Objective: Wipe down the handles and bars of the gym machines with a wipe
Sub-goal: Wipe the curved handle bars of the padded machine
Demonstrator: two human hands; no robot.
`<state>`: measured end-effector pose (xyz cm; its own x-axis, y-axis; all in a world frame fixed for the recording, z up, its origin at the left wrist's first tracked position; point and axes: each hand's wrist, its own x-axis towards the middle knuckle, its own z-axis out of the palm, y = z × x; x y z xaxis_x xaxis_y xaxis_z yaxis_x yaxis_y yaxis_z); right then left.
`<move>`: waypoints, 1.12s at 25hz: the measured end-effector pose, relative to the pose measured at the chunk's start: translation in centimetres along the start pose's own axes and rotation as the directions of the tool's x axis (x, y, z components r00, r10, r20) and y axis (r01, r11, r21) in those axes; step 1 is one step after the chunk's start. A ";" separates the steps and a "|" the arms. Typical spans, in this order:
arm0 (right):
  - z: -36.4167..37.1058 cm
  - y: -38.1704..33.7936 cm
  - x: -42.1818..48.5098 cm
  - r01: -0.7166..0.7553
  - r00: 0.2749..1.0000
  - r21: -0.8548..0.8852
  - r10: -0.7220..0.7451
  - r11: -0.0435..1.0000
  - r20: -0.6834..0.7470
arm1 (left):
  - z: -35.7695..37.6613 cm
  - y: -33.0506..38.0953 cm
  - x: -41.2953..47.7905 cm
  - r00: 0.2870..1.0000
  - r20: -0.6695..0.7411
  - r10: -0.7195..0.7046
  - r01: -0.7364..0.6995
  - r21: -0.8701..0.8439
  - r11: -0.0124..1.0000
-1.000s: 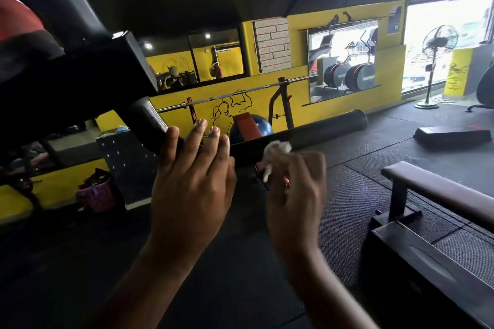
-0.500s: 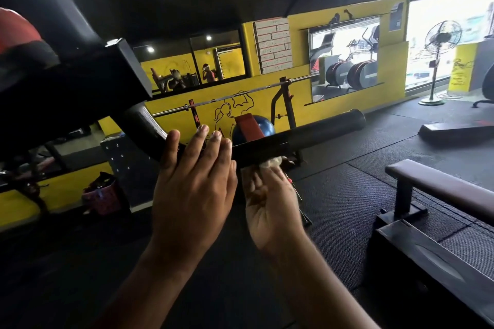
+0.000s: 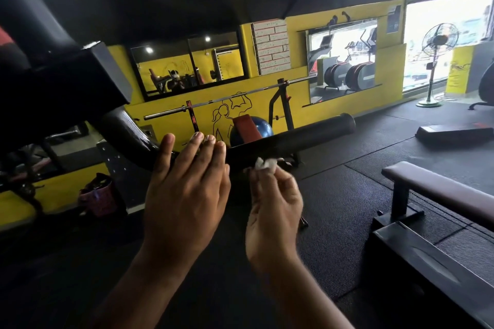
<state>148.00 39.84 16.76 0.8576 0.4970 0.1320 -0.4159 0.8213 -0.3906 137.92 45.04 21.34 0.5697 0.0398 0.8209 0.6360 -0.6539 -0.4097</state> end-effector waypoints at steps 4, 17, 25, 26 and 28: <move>-2.3 0.6 1.8 0.710 0.672 -0.554 -0.656 0.435 0.345 | 0.1 0.4 0.1 1.000 0.007 -0.003 0.003 -0.014 1.000; 0.2 -8.3 5.3 0.833 0.412 -0.394 -0.041 -0.387 0.910 | 0.8 1.6 0.5 0.999 0.011 -0.038 0.038 -0.039 0.999; 5.9 -12.0 9.5 0.833 0.540 -0.373 0.454 -0.409 0.708 | 0.9 2.0 0.9 0.998 0.023 -0.053 0.053 -0.040 0.998; 6.6 -12.1 9.8 0.827 0.560 -0.403 0.500 -0.393 0.660 | 0.9 2.0 1.0 0.998 0.027 -0.058 0.059 -0.044 0.997; 7.6 -12.1 10.0 0.853 0.523 -0.394 0.570 -0.343 0.634 | 0.9 2.2 1.1 0.997 0.031 -0.071 0.072 -0.057 0.996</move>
<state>159.28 36.98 29.67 0.0193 0.9056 0.4238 0.9932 0.0313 -0.1123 140.40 44.37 20.97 0.5391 0.1091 0.8352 0.6449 -0.6912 -0.3260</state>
